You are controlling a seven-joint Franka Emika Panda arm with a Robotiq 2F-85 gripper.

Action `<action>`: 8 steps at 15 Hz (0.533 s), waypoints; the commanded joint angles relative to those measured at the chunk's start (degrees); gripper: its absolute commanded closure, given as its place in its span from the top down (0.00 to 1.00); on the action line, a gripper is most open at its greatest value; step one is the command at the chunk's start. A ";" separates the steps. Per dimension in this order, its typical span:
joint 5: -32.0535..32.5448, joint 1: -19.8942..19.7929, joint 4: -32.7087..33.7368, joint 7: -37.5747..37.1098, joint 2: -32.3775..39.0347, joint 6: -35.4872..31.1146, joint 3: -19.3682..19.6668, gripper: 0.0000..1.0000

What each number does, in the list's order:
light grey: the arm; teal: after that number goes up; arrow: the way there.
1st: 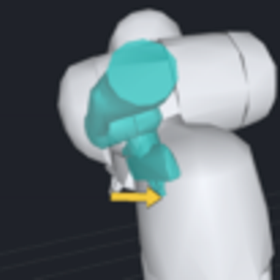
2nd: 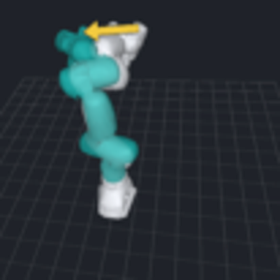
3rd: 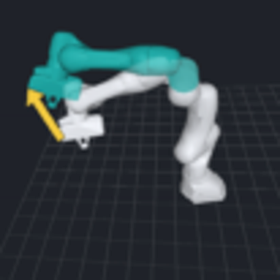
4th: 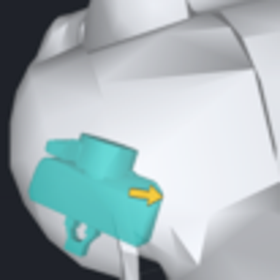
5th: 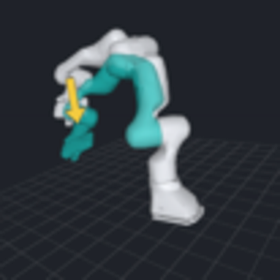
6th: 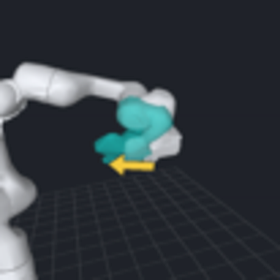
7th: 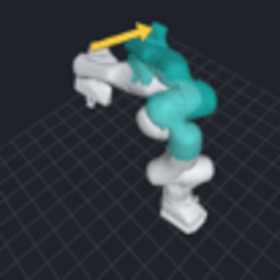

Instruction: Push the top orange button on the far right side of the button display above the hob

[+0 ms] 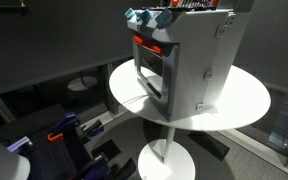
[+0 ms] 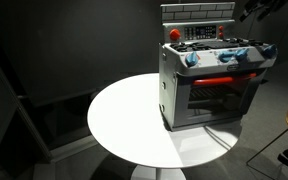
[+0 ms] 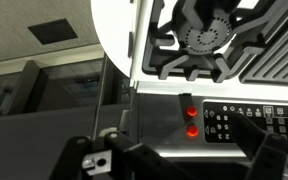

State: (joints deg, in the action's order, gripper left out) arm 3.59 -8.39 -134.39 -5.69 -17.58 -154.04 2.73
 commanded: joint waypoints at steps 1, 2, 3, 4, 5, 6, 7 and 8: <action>5.38 -2.82 5.22 -5.84 5.69 -1.36 -1.91 1.00; 6.80 -3.17 6.06 -7.28 6.76 -1.58 -2.08 1.00; 8.08 -3.35 6.89 -8.69 7.70 -1.58 -2.20 1.00; 9.30 -3.42 7.78 -9.99 8.64 -1.41 -2.22 1.00; 10.57 -3.37 8.56 -11.35 9.50 -1.25 -2.20 1.00; 11.25 -3.05 9.35 -12.36 10.25 -0.99 -2.04 1.00; 11.68 -2.73 10.03 -13.21 11.00 -0.76 -1.89 1.00; 12.08 -2.48 10.67 -14.01 11.65 -0.57 -1.75 1.00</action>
State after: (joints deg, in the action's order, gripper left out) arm 13.38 -10.73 -127.24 -16.27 -8.56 -155.69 1.35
